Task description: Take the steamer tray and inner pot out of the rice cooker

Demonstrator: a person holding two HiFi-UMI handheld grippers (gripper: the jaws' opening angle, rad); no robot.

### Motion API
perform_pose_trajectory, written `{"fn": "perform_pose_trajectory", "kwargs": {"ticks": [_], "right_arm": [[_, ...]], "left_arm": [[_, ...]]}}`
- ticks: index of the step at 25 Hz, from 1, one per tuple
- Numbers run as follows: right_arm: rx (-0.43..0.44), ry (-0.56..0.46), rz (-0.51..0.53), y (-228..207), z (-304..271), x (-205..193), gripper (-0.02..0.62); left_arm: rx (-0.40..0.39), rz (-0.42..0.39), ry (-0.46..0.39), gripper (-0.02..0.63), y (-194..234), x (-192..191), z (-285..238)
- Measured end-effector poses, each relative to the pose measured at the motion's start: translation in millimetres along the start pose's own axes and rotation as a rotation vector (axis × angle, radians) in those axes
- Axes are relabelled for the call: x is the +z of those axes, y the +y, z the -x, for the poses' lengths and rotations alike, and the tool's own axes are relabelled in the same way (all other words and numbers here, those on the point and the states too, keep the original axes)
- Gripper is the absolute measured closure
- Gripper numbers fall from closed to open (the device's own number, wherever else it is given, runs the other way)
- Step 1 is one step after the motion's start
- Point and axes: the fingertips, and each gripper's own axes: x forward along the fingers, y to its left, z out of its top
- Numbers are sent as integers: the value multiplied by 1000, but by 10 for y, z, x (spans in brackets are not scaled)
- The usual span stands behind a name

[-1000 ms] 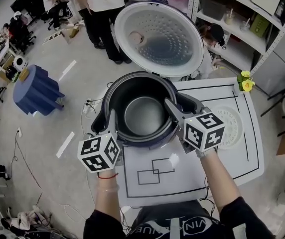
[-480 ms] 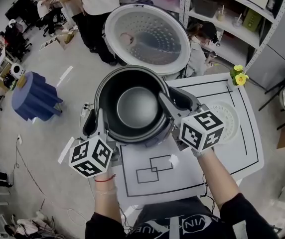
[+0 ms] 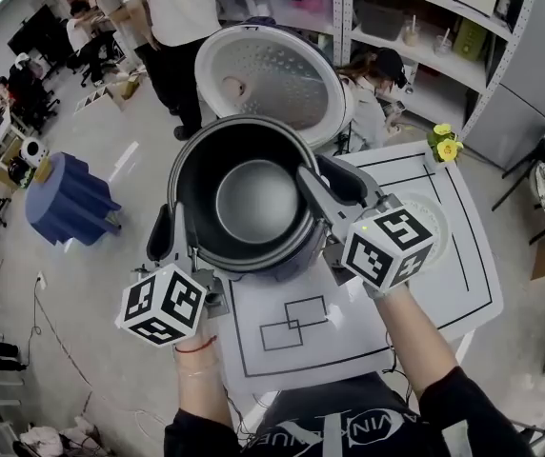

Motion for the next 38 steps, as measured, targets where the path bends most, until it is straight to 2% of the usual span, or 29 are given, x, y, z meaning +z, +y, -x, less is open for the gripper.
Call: {"fn": "perform_pose_trajectory", "kwargs": {"ticks": [9, 15, 24, 33, 38], "right_arm": [[-22, -99, 5, 32, 235, 399, 500], [-62, -145, 6, -25, 453, 567, 500], [-160, -219, 12, -263, 1031, 802, 494], [-253, -267, -39, -498, 1617, 802, 491], [-323, -290, -60, -623, 1965, 780, 491]], "left_arm": [[-65, -2, -73, 511, -297, 351, 61], [-126, -1, -91, 511, -533, 436, 62], [-273, 6, -119, 511, -1158, 502, 21], [-399, 25, -145, 511, -1764, 547, 110], [-485, 25, -126, 511, -2094, 464, 137]]}}
